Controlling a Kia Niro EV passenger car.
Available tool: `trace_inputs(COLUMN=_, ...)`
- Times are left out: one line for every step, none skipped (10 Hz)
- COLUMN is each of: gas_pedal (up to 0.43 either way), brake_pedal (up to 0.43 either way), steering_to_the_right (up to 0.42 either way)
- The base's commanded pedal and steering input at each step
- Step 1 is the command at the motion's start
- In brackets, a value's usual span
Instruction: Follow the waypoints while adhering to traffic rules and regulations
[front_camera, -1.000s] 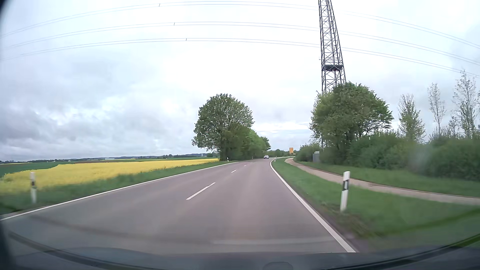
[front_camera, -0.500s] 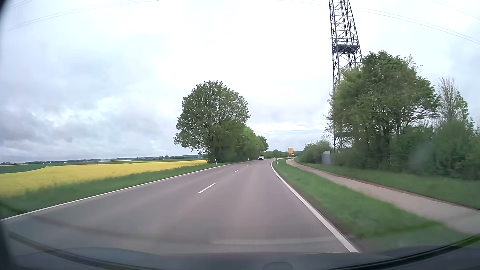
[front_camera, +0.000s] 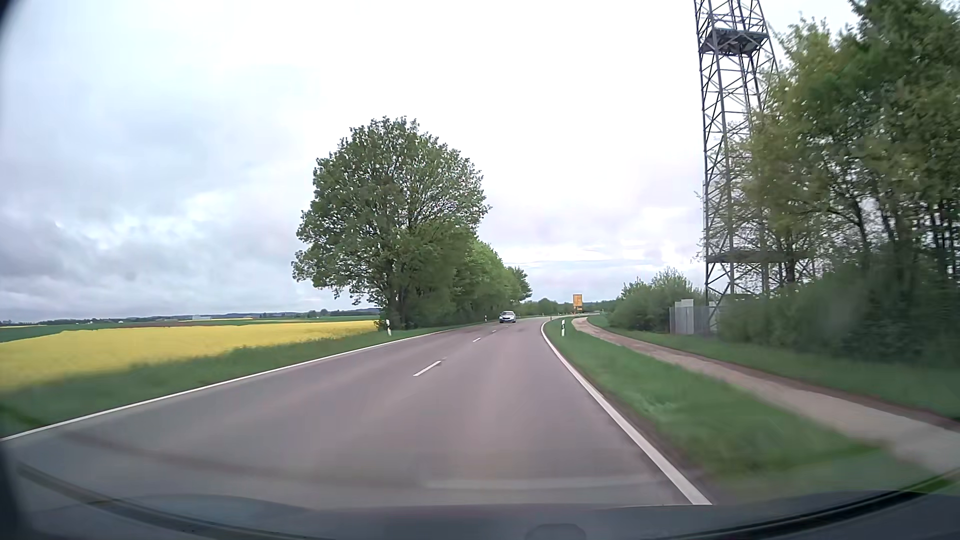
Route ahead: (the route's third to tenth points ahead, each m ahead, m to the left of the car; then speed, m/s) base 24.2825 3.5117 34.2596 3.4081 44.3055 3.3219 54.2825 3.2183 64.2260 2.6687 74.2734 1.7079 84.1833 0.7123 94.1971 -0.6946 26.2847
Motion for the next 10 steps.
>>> trace_inputs(gas_pedal=0.189, brake_pedal=0.0, steering_to_the_right=0.007)
trace_inputs(gas_pedal=0.189, brake_pedal=0.0, steering_to_the_right=0.007)
trace_inputs(gas_pedal=0.189, brake_pedal=0.0, steering_to_the_right=0.007)
trace_inputs(gas_pedal=0.189, brake_pedal=0.0, steering_to_the_right=0.007)
trace_inputs(gas_pedal=0.177, brake_pedal=0.0, steering_to_the_right=0.007)
trace_inputs(gas_pedal=0.177, brake_pedal=0.0, steering_to_the_right=0.007)
trace_inputs(gas_pedal=0.169, brake_pedal=0.0, steering_to_the_right=0.007)
trace_inputs(gas_pedal=0.157, brake_pedal=0.0, steering_to_the_right=0.007)
trace_inputs(gas_pedal=0.15, brake_pedal=0.0, steering_to_the_right=0.007)
trace_inputs(gas_pedal=0.15, brake_pedal=0.0, steering_to_the_right=0.007)
